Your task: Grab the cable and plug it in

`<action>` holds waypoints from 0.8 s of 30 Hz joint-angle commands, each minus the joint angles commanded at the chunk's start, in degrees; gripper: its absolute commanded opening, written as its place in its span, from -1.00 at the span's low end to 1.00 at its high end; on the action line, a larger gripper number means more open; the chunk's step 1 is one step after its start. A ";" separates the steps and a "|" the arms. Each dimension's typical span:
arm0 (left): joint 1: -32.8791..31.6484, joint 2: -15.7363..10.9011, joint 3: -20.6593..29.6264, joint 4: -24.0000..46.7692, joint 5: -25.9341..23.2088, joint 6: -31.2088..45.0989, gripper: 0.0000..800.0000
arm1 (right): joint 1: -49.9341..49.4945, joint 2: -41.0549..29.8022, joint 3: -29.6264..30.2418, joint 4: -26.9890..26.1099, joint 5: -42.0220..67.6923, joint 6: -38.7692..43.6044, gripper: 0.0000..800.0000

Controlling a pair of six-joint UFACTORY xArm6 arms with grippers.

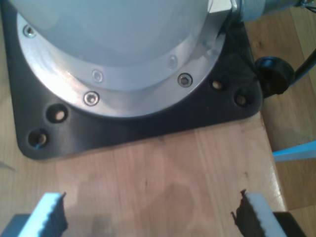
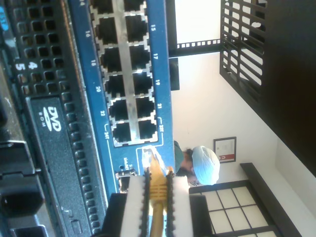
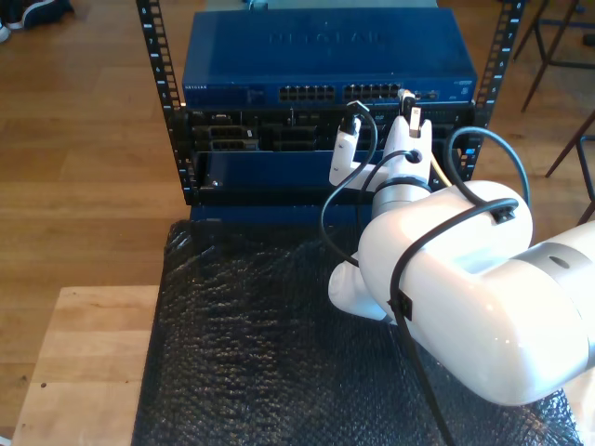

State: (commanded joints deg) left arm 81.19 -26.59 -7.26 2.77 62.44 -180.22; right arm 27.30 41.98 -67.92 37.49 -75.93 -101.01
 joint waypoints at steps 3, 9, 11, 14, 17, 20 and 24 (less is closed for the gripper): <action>0.00 0.00 0.00 0.00 0.00 0.00 1.00 | 0.00 0.00 0.09 0.00 0.00 0.18 -1.00; 0.00 0.00 0.00 0.00 0.00 0.00 1.00 | 0.00 0.00 0.09 -0.09 0.00 0.26 -1.00; 0.00 0.00 0.00 0.00 0.00 0.00 1.00 | 0.00 0.00 0.09 -0.26 0.00 0.35 -1.00; 0.00 0.00 0.00 0.00 0.00 0.00 1.00 | 0.00 0.00 0.09 -1.41 0.00 0.35 -1.00; 0.00 0.00 0.00 0.00 0.00 0.00 1.00 | 0.00 0.00 0.26 -2.37 0.00 0.35 -1.00; 0.00 0.00 0.00 0.00 0.00 0.00 1.00 | 0.00 0.00 0.09 -2.64 0.09 0.35 -1.00; 0.00 0.00 0.00 0.00 0.00 0.00 1.00 | 0.00 0.00 -0.18 -2.64 0.18 0.26 -1.00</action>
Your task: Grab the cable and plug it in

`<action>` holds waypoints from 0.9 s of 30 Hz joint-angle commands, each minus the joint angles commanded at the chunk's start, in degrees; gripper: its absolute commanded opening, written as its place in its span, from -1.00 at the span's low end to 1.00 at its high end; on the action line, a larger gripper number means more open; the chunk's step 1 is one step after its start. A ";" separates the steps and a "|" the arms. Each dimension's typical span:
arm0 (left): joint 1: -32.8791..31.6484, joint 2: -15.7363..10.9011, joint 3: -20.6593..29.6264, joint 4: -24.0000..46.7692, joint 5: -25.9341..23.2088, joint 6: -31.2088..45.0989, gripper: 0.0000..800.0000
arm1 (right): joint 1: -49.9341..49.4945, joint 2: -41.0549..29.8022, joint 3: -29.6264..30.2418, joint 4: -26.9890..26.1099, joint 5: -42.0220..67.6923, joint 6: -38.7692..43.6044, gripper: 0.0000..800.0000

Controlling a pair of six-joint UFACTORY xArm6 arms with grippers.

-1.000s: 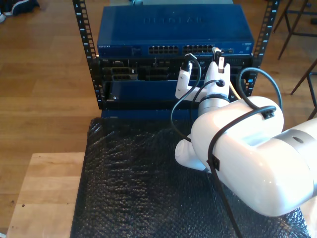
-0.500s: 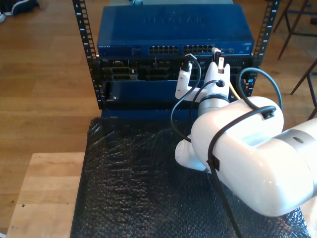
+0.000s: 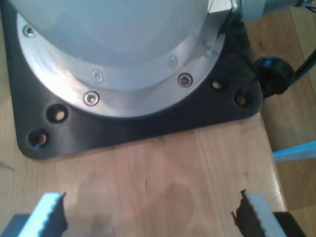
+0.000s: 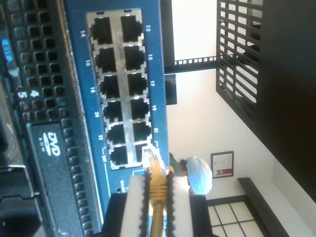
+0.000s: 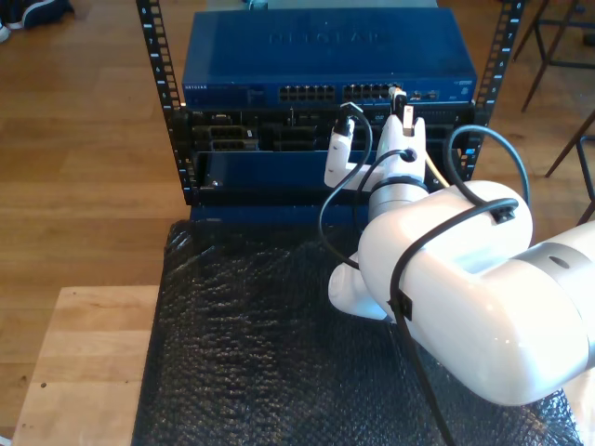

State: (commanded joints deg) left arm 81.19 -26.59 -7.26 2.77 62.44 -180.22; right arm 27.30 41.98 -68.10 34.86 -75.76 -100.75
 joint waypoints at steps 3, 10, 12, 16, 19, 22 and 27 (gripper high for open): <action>0.00 0.00 0.00 0.00 0.00 0.00 1.00 | -0.18 0.18 -0.44 -0.09 0.00 -0.09 -1.00; 0.00 0.00 0.00 0.00 0.00 0.00 1.00 | -0.26 0.44 -0.53 -0.09 0.00 -0.09 -1.00; 0.00 0.00 0.00 0.00 0.00 0.00 1.00 | -0.35 0.44 -0.44 -0.09 0.00 -0.09 -1.00; 0.00 0.00 0.00 0.00 0.00 0.00 1.00 | -0.44 0.44 -0.26 -0.09 0.00 -0.09 -1.00; 0.00 0.00 0.00 0.00 0.00 0.00 1.00 | -0.44 0.44 -0.26 -0.09 0.00 -0.09 -1.00; 0.00 0.00 0.00 0.00 0.00 0.00 1.00 | -0.53 0.53 -0.44 -0.09 0.00 -0.09 -1.00; 0.00 0.00 0.00 0.00 0.00 0.00 1.00 | -0.79 0.97 -0.97 -0.09 0.00 -0.09 -1.00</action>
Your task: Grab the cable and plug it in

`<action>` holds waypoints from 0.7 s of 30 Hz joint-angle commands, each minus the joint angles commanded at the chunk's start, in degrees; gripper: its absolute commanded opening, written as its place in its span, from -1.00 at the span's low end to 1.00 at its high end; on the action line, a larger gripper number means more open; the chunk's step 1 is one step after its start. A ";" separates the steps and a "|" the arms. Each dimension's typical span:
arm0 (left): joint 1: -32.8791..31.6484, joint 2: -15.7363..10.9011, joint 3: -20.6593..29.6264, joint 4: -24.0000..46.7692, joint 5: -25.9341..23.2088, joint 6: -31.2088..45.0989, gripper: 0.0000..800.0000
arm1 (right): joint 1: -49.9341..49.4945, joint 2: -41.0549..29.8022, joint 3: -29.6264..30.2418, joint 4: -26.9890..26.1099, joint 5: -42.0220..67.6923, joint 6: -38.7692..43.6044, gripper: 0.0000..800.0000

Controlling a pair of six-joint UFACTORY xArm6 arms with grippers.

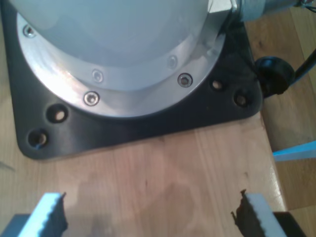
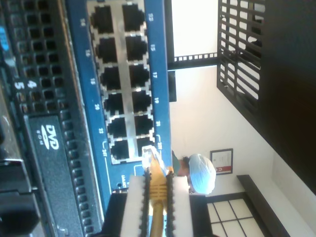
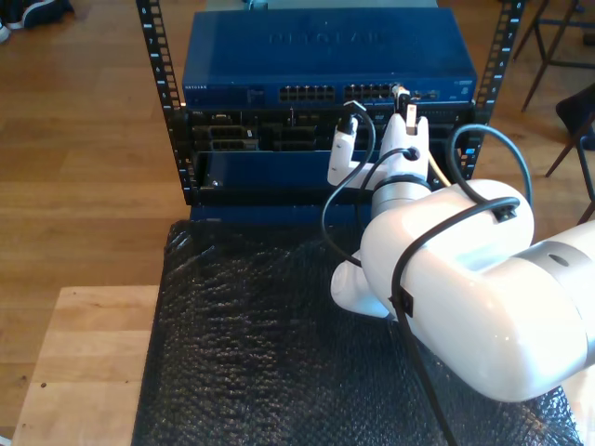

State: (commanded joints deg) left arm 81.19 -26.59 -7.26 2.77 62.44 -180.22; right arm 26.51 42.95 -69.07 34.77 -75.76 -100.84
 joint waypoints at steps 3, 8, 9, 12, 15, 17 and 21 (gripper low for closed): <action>0.00 0.00 0.00 0.00 0.00 0.00 1.00 | -0.09 0.35 -0.44 0.00 0.00 0.00 -1.00; 0.00 0.00 0.09 0.00 0.00 0.00 1.00 | -0.26 0.53 -0.44 -0.09 0.00 -0.09 -1.00; 0.00 0.00 0.00 0.00 0.00 0.00 1.00 | -0.26 0.53 -0.44 -0.09 0.00 0.00 -1.00; 0.00 0.00 0.00 0.00 0.00 0.00 1.00 | -0.26 0.53 -0.35 -0.09 0.00 0.00 -1.00; 0.00 0.00 0.00 0.00 0.00 0.00 1.00 | -0.26 0.53 -0.35 -0.09 0.00 0.00 -1.00; 0.00 0.00 0.00 0.00 0.00 0.00 1.00 | -0.26 0.44 -0.35 -0.09 0.00 0.00 -1.00; 0.00 0.00 0.00 0.00 0.00 0.00 1.00 | -0.18 0.44 -0.44 -0.09 0.00 0.00 -1.00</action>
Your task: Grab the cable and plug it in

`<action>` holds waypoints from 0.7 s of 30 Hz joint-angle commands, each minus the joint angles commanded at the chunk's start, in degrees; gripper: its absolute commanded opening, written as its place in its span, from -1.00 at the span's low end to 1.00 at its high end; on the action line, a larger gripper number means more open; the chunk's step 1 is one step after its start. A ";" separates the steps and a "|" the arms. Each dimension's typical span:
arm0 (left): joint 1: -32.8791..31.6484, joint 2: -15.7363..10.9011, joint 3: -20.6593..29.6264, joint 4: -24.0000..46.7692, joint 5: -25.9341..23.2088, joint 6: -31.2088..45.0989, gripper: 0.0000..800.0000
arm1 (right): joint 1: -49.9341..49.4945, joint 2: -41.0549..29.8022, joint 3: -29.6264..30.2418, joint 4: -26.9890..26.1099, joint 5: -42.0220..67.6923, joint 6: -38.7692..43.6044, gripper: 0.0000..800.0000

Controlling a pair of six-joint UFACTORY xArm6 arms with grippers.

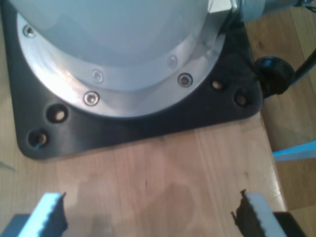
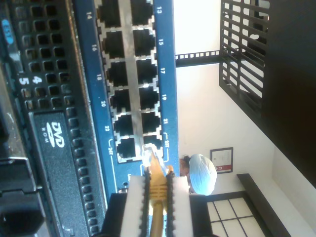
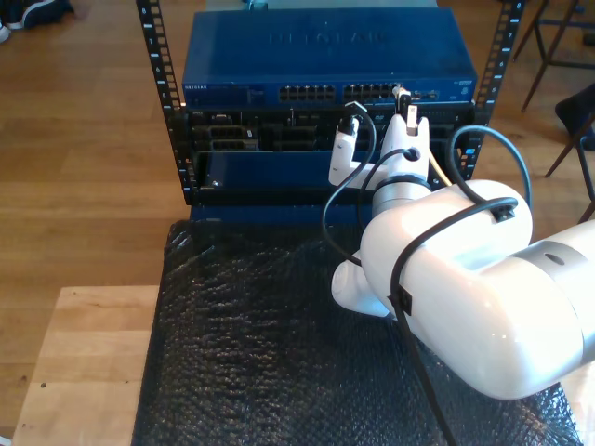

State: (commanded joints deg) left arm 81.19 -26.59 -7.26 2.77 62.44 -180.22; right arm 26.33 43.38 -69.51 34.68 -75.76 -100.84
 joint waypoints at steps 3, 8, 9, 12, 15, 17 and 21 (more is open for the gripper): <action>0.00 0.00 0.00 0.00 0.00 0.00 1.00 | 0.09 -0.09 0.00 0.00 0.00 0.00 -1.00; 0.00 0.00 0.00 0.00 0.00 0.00 1.00 | 0.18 0.00 0.18 0.00 0.00 0.00 -1.00; 0.00 0.00 0.00 0.00 0.00 0.00 1.00 | 0.18 0.00 0.09 0.09 0.00 0.00 -1.00; 0.00 0.00 0.00 0.00 0.00 0.00 1.00 | 0.18 0.00 0.00 0.00 0.00 0.00 -1.00; 0.00 0.00 0.00 0.00 0.00 0.00 1.00 | 0.18 0.09 0.00 0.00 0.00 0.00 -1.00; 0.00 0.00 0.00 0.00 0.00 0.00 1.00 | 0.18 0.18 -0.09 0.00 0.00 0.00 -1.00; 0.00 0.00 0.00 0.00 0.00 0.00 1.00 | 0.18 0.35 -0.62 0.00 0.00 0.00 -1.00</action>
State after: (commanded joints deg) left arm 81.19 -26.59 -7.26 2.77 62.44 -180.22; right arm 26.51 43.74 -70.12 34.68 -75.76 -100.84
